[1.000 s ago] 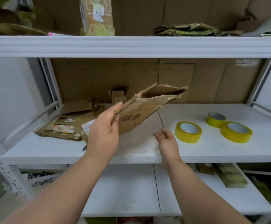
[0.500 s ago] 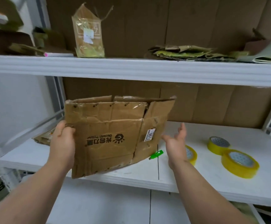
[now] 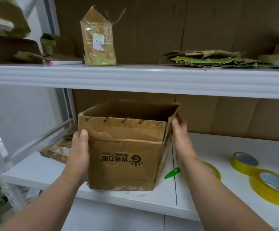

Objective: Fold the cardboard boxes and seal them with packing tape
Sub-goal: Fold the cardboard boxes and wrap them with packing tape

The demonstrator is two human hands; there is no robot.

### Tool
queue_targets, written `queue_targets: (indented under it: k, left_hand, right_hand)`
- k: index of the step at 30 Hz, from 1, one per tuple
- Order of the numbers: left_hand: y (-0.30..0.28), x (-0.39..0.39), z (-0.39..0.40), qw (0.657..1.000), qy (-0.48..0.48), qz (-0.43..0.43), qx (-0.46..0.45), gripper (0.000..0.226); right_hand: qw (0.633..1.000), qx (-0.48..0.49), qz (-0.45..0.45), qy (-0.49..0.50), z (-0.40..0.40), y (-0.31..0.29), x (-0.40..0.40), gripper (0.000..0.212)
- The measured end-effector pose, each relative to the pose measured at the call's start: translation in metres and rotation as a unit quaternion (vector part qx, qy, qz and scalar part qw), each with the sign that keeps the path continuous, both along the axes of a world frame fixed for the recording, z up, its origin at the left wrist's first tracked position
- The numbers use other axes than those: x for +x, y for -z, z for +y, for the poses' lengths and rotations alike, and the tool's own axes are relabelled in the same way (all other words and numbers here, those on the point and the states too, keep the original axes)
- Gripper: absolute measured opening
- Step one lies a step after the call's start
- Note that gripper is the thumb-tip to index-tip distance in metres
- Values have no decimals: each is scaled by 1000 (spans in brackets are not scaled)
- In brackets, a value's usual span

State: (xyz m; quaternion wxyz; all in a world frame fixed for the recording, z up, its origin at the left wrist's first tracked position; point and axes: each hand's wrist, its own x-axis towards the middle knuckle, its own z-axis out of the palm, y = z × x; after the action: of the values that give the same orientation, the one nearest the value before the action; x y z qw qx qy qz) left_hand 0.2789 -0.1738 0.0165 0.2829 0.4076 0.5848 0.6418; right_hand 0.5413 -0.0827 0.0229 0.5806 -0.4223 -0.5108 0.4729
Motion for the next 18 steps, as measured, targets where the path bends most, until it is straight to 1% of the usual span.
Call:
queue_targets:
  k: [1,2,3,4,6,7,8,11,12,13,15,16,18]
  left_hand:
    - [-1,1,5,1000,6,7,-6,68]
    - [-3,2,11,1000,10,13,-15,76]
    - [-5,1,15,999,17,20,-18,77]
    - [-7,-1,19,999,25,29,-11,72]
    - [-11,-7,23,996,51,66,12,54]
    - [-10,-10,26,993,70,88,20,44]
    - [-10,-13,28,989,94,106,28,40]
    - [-15,-9,32,978,172,117,32,37]
    - [-18,-8,33,977,181,110,31,35]
    - [-20,-7,34,977,185,104,31,30]
    - [-24,-9,35,975,189,112,31,23]
    - [-26,-13,36,975,186,122,29,24]
    - [-30,-19,35,974,178,140,33,30]
  right_hand:
    - [1000,1,-5,-8,1,-2,-5,53]
    - [1000,0,-6,-13,2,-3,-9,57]
    - [1000,-3,-4,-13,4,-3,-11,67]
    - [1000,-7,-4,-11,5,-3,-12,80]
    - [1000,-12,-13,-10,7,-1,-11,95]
    - [1000,-15,-18,-15,7,-1,-10,99]
    - [999,-18,-20,-23,7,-1,-10,101]
    - [999,-30,7,-36,1,-6,-10,109]
    - [998,-33,25,-45,-3,-8,-9,107]
    - [997,-29,46,-61,-6,-10,-7,97]
    - [991,-17,99,-86,-12,-10,0,72]
    - [989,-14,119,-88,-15,-9,4,69]
    - [989,-19,121,-79,-17,-7,10,75]
